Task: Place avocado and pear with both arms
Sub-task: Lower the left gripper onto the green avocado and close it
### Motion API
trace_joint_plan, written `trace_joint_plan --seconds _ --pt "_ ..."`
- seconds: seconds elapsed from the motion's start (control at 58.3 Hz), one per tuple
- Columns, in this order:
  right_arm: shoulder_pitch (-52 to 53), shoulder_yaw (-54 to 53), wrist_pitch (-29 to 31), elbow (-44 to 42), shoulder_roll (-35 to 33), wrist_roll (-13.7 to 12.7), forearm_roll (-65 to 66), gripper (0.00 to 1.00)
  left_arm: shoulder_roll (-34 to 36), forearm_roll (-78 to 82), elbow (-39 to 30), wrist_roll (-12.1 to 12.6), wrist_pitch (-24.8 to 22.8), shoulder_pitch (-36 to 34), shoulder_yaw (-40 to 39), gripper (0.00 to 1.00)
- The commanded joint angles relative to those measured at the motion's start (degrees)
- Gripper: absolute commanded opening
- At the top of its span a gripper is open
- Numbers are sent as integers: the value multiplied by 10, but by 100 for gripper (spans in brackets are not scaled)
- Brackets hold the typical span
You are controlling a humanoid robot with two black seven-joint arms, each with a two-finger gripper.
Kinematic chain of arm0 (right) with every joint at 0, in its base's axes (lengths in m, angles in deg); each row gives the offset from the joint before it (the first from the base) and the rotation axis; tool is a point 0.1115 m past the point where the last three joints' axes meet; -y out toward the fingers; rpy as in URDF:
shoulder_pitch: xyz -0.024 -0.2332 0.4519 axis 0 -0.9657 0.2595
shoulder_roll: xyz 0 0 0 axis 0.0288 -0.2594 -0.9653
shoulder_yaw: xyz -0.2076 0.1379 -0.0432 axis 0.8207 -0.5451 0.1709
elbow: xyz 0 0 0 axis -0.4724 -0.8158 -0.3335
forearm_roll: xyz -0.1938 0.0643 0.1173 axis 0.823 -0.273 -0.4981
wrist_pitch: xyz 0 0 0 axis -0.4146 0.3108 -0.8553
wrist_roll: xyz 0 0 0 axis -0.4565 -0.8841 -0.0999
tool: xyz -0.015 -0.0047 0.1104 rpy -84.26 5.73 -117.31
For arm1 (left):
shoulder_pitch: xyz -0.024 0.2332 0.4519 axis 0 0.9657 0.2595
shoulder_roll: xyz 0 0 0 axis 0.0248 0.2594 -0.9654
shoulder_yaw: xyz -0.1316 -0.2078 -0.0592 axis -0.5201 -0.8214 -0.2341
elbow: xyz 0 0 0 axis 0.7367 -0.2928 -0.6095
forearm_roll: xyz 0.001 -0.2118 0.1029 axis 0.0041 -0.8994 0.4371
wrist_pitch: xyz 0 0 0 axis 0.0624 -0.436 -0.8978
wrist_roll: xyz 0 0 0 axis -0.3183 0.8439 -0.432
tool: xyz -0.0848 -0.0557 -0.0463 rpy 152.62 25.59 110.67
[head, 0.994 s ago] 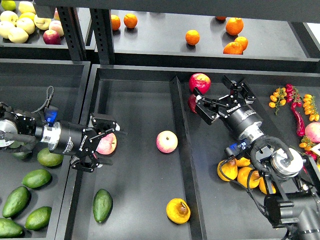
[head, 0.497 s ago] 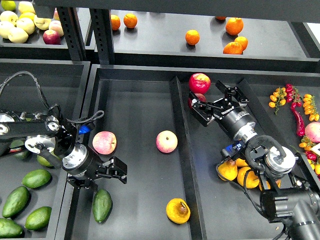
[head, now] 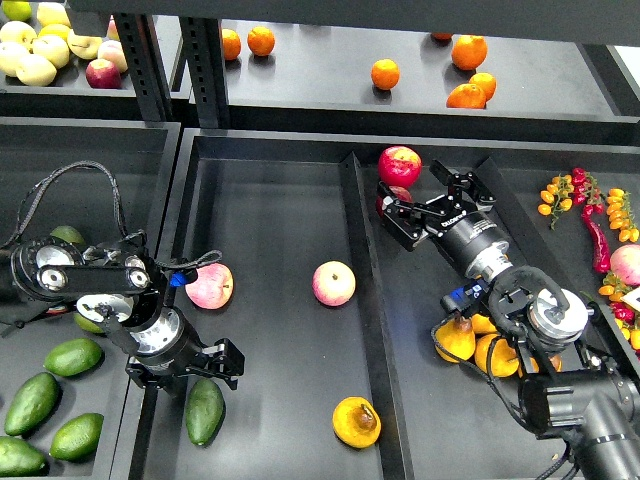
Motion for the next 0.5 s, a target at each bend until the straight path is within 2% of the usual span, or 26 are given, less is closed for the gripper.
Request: trace_joint_plan --seconds 0.0,0.291,0.48 --pt "-1 -1 0 0 0 0 0 99 -13 -3 18 0 0 1 3 99" --pt "-1 -1 0 1 0 0 0 99 -73 -25 62 0 0 -2 4 99" --pt "-2 -2 0 1 0 0 0 99 -78 -24 71 0 0 4 9 99"
